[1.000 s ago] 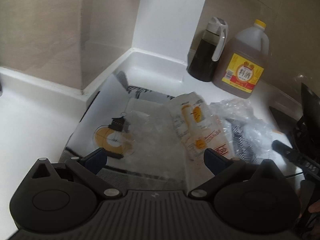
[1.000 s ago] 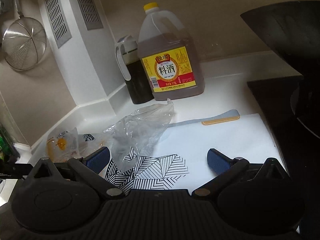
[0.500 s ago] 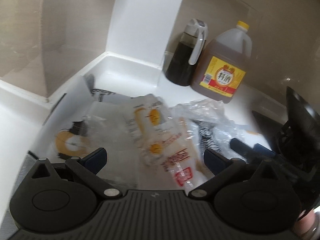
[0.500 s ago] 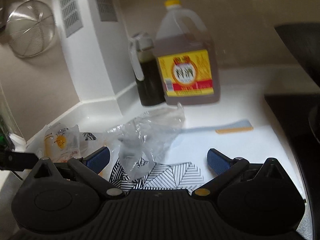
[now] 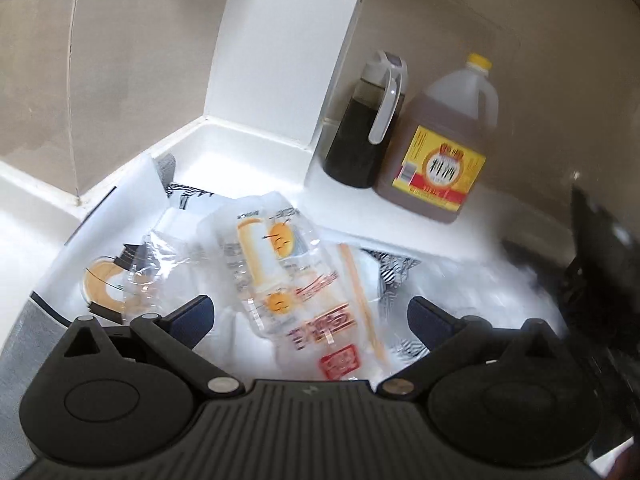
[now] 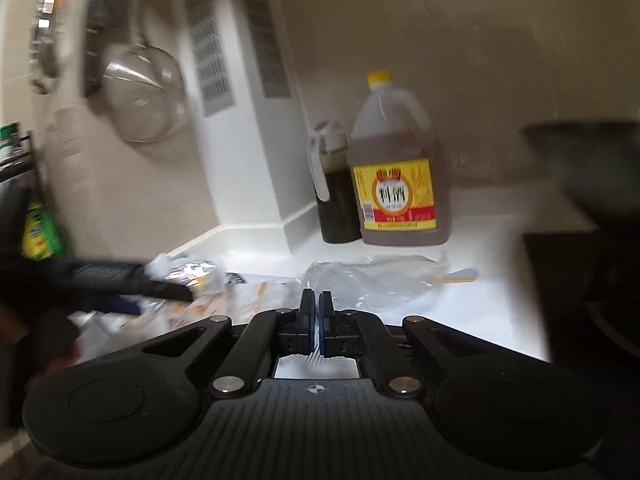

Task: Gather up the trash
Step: 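Close the right tool on the clear plastic bag while the left tool grasps the printed pouch, then lift the pouch and plastic bag with both tools and carry them down toward the bin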

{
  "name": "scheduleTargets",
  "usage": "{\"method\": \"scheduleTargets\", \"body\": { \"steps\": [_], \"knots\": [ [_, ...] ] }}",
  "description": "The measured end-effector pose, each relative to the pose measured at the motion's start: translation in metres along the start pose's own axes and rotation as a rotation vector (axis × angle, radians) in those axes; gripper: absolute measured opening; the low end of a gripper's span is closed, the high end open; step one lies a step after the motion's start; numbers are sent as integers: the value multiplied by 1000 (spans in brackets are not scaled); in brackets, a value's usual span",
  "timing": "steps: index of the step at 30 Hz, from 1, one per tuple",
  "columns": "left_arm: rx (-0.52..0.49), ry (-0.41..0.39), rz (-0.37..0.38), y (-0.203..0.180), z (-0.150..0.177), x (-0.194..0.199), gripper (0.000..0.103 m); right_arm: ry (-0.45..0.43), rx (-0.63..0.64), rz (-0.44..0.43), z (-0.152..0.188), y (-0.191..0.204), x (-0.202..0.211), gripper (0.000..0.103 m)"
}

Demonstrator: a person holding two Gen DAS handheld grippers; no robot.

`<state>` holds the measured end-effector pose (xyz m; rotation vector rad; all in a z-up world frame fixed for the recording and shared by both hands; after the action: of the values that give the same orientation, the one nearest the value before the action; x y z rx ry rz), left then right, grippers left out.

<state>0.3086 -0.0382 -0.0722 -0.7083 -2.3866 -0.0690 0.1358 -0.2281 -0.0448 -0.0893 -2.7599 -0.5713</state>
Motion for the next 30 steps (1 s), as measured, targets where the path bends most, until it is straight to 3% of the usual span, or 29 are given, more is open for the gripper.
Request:
{"method": "scheduleTargets", "body": {
  "steps": [3,5,7,9,15,17,18,20,21,22,25,30],
  "knots": [
    [21,1,5,-8,-8,-3,103,5,54,-14,3,0,28,5],
    [20,23,-4,-14,-12,-13,103,23,39,12,5,-8,28,25],
    [25,43,-60,-15,-14,-24,103,35,-9,77,5,-17,23,83],
    [44,69,-113,-11,-13,-34,103,27,-34,127,4,-23,16,96],
    [144,151,-150,3,-8,-60,102,112,-69,270,7,-32,-33,97],
    [131,159,-175,3,-9,-61,91,179,-52,305,18,-36,-50,97],
    [112,154,-189,2,-10,-60,73,203,-39,317,23,-37,-55,95],
    [101,137,-186,2,-13,-54,68,184,-3,245,28,-32,-53,68],
    [97,119,-179,2,-15,-50,61,188,1,216,30,-30,-51,44],
    [85,107,-176,0,-17,-45,56,193,3,200,32,-29,-51,30],
    [80,59,-167,-5,-23,-24,49,134,-6,186,26,-27,-42,20],
    [86,-50,-142,-14,-32,32,48,-14,-49,117,5,-20,-12,14]
  ]
}}
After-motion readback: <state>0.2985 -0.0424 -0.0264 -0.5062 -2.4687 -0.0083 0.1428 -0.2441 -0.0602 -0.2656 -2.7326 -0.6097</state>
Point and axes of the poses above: each gripper's, at about its wrist camera, not at the fingertips, and x roughly against the way its jaws point, y to its left, z to its underside, the point moved 6 cm from there along -x, roughly the way its jaws point, and after that the axes turned 12 degrees about -x, right-handed, at the moved point
